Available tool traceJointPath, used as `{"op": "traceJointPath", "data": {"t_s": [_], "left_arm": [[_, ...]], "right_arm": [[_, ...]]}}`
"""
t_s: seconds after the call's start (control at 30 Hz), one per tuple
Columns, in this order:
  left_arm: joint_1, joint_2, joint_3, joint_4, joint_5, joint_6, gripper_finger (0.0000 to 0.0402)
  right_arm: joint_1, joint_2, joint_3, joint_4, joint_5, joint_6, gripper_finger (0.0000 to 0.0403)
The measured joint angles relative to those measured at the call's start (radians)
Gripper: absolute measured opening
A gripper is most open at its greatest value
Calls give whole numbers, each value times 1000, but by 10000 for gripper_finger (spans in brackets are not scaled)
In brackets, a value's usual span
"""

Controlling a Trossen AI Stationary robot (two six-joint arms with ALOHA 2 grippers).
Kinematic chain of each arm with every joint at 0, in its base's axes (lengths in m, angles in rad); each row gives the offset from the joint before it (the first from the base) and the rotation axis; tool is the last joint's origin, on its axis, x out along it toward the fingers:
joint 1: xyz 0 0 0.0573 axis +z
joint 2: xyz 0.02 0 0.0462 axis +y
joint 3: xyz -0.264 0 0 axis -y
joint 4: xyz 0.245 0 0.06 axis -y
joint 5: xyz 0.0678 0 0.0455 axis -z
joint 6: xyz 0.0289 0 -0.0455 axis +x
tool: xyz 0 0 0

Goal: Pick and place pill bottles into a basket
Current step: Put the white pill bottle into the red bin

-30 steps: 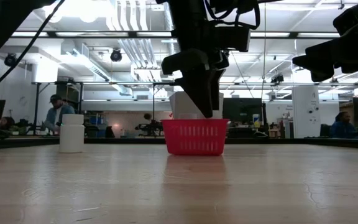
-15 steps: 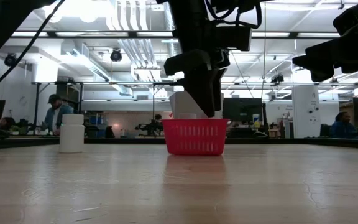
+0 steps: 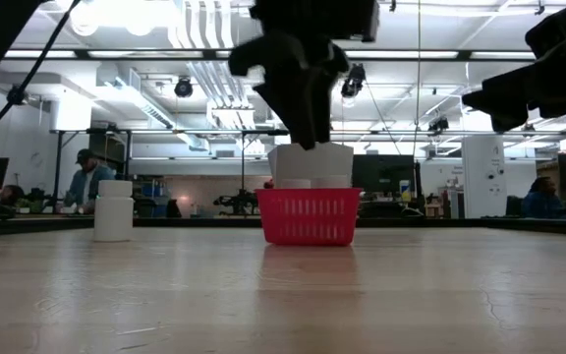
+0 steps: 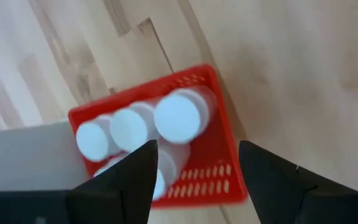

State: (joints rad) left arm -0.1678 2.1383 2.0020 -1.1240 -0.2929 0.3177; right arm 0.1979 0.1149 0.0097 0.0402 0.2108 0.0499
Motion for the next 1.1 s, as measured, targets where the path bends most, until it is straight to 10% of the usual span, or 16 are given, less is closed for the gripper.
{"op": "traceJointPath", "data": {"t_s": [1.1], "left_arm": [[-23, -646, -849, 257, 130, -103, 207]], "right_arm": [[0, 33, 0, 48, 2, 3, 201]]}}
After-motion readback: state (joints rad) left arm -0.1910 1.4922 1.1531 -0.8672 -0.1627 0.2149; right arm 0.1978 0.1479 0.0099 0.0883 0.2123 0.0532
